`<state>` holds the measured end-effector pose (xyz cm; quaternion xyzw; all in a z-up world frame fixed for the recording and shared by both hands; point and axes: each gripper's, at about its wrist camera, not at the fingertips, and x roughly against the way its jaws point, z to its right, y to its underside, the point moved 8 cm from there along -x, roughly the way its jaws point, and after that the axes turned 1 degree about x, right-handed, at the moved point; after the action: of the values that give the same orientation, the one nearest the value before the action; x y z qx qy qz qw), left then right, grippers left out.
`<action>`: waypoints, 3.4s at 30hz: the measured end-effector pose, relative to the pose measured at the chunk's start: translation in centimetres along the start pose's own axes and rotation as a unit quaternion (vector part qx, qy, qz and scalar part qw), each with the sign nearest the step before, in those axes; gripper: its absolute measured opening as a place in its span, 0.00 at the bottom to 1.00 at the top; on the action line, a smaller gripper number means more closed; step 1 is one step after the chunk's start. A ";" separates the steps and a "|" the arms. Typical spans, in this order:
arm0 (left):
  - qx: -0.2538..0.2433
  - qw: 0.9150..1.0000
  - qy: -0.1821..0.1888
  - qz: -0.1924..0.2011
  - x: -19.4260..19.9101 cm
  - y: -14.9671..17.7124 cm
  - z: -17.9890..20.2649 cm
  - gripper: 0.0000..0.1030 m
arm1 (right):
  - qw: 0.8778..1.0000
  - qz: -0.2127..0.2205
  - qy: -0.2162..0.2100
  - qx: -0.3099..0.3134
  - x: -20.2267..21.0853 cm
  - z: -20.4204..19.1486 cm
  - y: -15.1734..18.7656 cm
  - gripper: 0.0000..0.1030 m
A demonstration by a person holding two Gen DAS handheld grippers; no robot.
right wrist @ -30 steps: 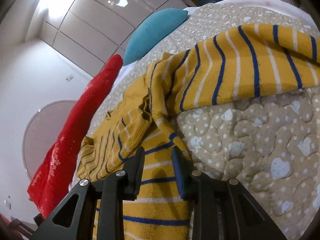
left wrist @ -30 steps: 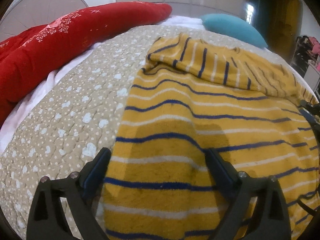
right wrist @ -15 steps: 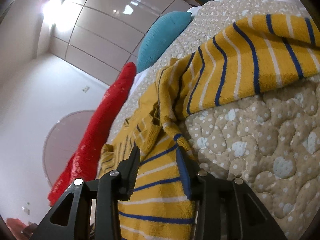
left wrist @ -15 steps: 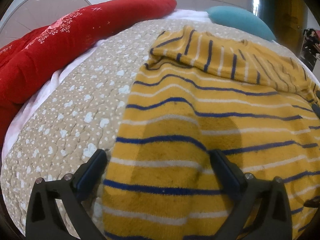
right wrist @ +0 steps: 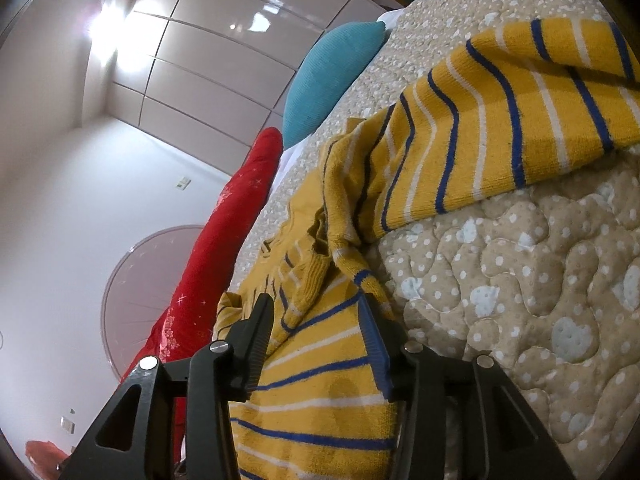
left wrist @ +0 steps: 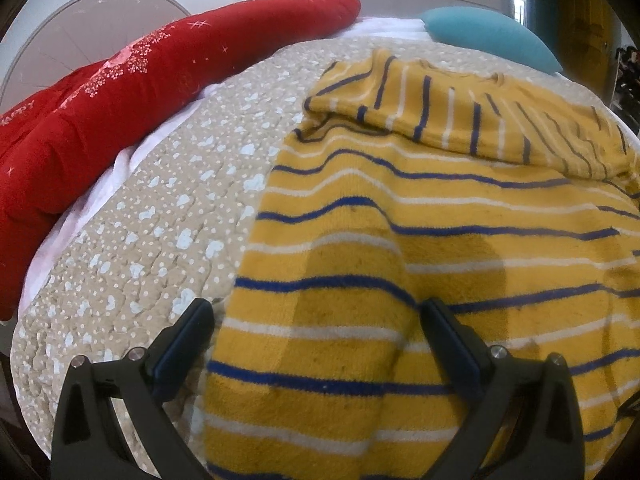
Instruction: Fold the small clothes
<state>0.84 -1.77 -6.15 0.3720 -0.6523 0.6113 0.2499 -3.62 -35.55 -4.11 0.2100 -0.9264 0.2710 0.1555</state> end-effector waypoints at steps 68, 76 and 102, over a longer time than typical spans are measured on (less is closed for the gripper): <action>0.027 0.973 0.226 0.034 10.3 3.8 -3.5 0.69 | 0.955 -0.117 0.246 0.120 -9.3 -4.4 -0.1 0.47; 0.038 0.974 0.222 0.026 9.6 4.1 -4.3 0.69 | 0.966 -0.041 0.227 0.117 -7.6 -6.2 -3.1 0.06; -0.015 0.974 0.225 0.025 12.1 5.1 0.2 0.75 | 0.818 -0.017 0.474 0.326 17.7 5.4 -3.3 0.47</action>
<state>-10.44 -4.22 0.16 0.2047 -0.5975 0.6758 0.3799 -18.25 -46.54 0.09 0.1103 -0.5925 0.6201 0.5023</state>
